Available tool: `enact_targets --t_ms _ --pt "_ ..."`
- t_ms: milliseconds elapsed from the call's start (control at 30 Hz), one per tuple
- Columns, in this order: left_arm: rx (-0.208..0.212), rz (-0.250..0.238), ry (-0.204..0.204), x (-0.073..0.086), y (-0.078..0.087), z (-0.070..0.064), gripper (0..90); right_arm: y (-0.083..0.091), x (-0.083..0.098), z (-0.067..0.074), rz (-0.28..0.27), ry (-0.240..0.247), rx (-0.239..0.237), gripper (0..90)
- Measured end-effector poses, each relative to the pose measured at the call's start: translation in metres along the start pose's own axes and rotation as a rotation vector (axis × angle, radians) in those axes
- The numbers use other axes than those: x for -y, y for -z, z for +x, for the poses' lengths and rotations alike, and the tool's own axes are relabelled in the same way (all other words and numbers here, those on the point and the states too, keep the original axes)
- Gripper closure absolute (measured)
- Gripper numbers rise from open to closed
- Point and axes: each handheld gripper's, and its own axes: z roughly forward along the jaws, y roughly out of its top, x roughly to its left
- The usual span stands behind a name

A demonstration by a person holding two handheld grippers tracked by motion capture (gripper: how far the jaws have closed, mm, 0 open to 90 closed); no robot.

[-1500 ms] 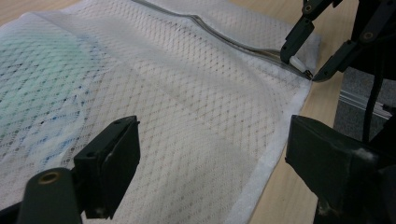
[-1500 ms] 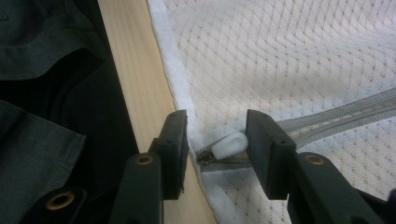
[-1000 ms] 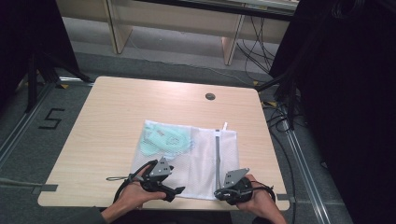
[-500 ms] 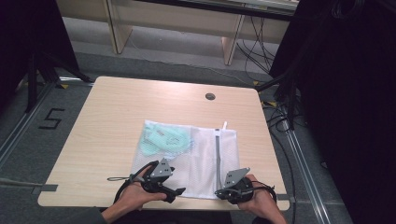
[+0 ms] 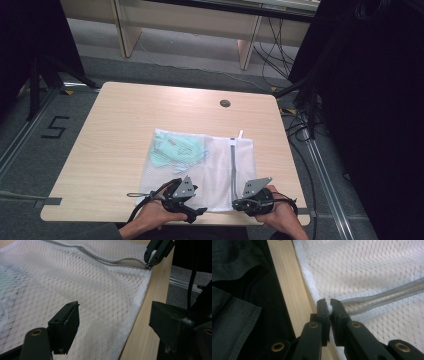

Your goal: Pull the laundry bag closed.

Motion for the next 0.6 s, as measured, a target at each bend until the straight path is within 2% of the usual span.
enact_targets --t_ms 33,67,100,167,200,267,300,333,367,400,433,500,567,600 --pt "0.008 -0.01 -0.001 0.0 -0.003 -0.001 24.9 0.001 0.0 0.001 0.001 -0.017 0.013 86.6" --pt "0.01 0.004 -0.01 -0.001 -0.003 -0.001 26.5 0.001 0.0 -0.001 -0.004 0.004 0.008 86.6" --pt "0.012 -0.004 -0.011 -0.001 -0.006 -0.002 27.5 0.002 0.0 0.002 0.004 -0.031 0.011 86.6" --pt "0.02 -0.006 -0.013 -0.003 -0.011 -0.003 27.6 0.002 -0.001 0.0 -0.004 -0.014 0.018 86.6" --pt "0.025 -0.005 -0.021 -0.003 -0.014 -0.004 28.3 0.003 -0.001 0.002 0.002 -0.04 0.017 86.6" --pt "0.027 0.002 -0.039 -0.005 -0.019 -0.007 29.3 0.002 -0.002 -0.001 -0.02 0.001 0.014 86.6" --pt "0.034 -0.003 -0.041 -0.006 -0.021 -0.008 29.6 0.002 -0.002 0.0 -0.023 -0.021 0.018 86.6" --pt "0.037 0.009 -0.064 -0.007 -0.023 -0.009 30.3 0.003 -0.002 -0.001 -0.023 0.001 0.025 86.6" --pt "0.043 -0.002 -0.057 -0.008 -0.025 -0.011 31.2 0.004 -0.002 0.0 -0.02 -0.025 0.023 86.6" --pt "0.043 -0.014 -0.067 -0.008 -0.026 -0.012 32.2 0.004 -0.003 -0.001 -0.018 -0.013 0.023 86.6" --pt "0.042 -0.019 -0.07 -0.009 -0.027 -0.012 33.0 0.003 -0.003 0.0 -0.031 -0.024 0.022 86.6" --pt "0.056 -0.011 -0.068 -0.01 -0.029 -0.012 35.2 0.003 -0.003 -0.001 -0.042 -0.002 0.024 86.6" --pt "0.065 -0.018 -0.055 -0.01 -0.032 -0.013 36.8 0.004 -0.002 0.001 -0.036 -0.052 0.018 86.6" --pt "0.063 -0.023 -0.058 -0.011 -0.033 -0.014 37.6 0.005 -0.003 -0.002 -0.028 -0.012 0.015 86.6"
